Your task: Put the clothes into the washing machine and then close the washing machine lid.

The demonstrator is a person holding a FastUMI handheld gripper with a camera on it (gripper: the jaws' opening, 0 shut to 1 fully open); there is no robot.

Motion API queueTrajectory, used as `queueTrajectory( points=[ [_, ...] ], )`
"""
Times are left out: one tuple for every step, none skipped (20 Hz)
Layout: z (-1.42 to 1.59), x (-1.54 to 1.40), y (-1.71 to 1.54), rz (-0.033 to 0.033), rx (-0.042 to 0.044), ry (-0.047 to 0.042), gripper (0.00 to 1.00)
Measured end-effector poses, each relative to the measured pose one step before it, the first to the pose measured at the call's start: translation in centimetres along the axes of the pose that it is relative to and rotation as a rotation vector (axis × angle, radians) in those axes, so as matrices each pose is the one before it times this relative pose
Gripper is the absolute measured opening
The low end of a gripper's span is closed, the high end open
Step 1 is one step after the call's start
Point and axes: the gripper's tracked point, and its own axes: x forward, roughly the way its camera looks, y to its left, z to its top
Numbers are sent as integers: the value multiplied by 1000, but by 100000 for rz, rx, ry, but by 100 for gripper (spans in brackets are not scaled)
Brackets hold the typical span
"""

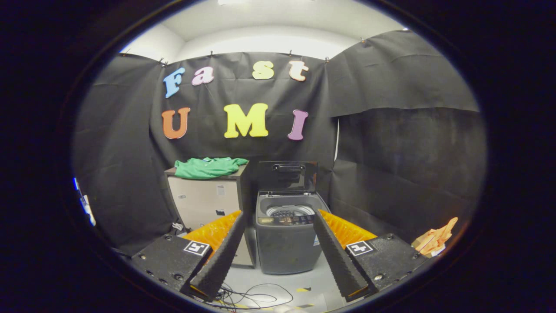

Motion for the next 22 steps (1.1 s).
queueTrajectory(
  points=[
    [337,283,30,335,112,173,99],
    [435,357,20,213,202,90,99],
    [413,530,133,404,51,-195,99],
    [534,654,113,320,-117,-404,99],
    [623,778,-42,-45,-255,-489,99],
    [568,724,-26,-102,-247,-96,99],
    [664,792,-13,-652,35,-177,99],
    [705,844,69,266,294,-650,99],
    [673,1013,59,-74,314,-434,99],
    [570,1050,-102,-359,56,-107,99],
    [614,1260,-148,-379,23,93,99],
    [713,1408,27,-103,418,-296,99],
    [974,1247,12,-10,578,-566,99],
    [777,1578,84,234,287,-461,99],
    [832,1539,71,66,52,-196,99],
    [739,1679,136,82,197,-461,99],
    [979,1694,233,500,438,-343,99],
    [898,1659,529,1203,641,-525,99],
    [922,1724,326,504,582,-283,99],
    [517,1989,191,337,181,448,99],
    [578,1696,535,902,313,996,99],
    [567,1930,589,245,218,1052,99]
  ],
)
